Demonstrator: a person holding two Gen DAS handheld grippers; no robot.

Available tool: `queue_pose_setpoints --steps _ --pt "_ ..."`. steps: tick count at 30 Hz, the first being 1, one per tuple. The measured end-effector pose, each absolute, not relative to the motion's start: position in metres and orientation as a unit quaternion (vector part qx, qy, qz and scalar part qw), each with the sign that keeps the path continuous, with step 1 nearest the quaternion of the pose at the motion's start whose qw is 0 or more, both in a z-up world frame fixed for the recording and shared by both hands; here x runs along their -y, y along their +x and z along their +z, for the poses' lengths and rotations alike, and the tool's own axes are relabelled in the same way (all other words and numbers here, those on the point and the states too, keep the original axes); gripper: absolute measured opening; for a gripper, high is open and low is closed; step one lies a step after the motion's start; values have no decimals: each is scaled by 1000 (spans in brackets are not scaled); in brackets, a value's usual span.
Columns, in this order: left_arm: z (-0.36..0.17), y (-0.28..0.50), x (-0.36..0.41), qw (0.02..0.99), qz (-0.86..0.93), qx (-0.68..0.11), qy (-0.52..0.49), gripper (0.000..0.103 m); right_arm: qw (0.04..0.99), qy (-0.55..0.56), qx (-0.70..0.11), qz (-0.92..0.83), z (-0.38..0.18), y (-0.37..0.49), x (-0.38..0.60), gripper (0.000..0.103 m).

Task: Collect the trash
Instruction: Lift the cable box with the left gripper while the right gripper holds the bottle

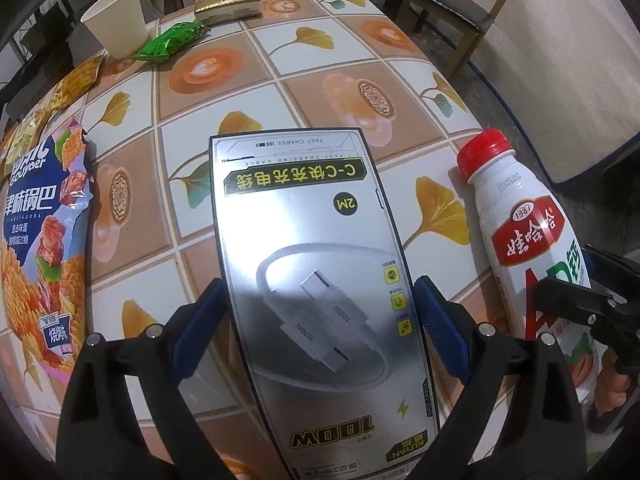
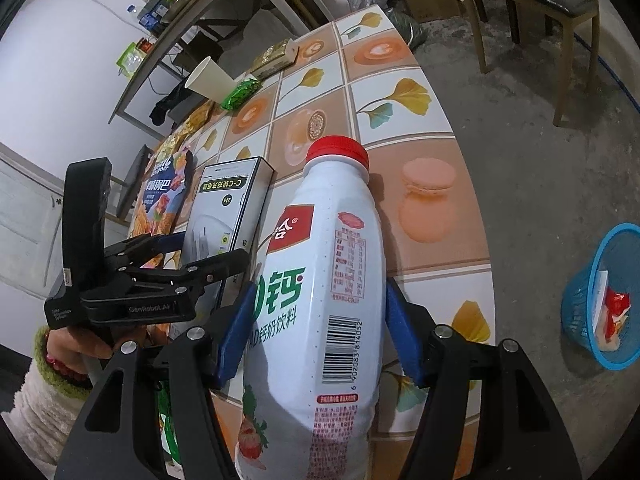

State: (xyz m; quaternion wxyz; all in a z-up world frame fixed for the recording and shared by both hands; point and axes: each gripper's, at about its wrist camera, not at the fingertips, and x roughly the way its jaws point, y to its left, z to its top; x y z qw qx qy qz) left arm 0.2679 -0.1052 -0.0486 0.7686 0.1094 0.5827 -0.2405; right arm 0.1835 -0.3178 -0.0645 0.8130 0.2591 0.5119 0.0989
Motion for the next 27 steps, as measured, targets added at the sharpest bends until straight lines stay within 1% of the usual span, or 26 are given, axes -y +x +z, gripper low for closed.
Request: queue_pose_setpoints --steps 11,27 --pt "-42 261 105 778 -247 -565 115 89 818 262 -502 103 -62 178 320 60" --pt "1 239 118 812 -265 -502 132 88 830 269 -480 93 -48 163 329 59"
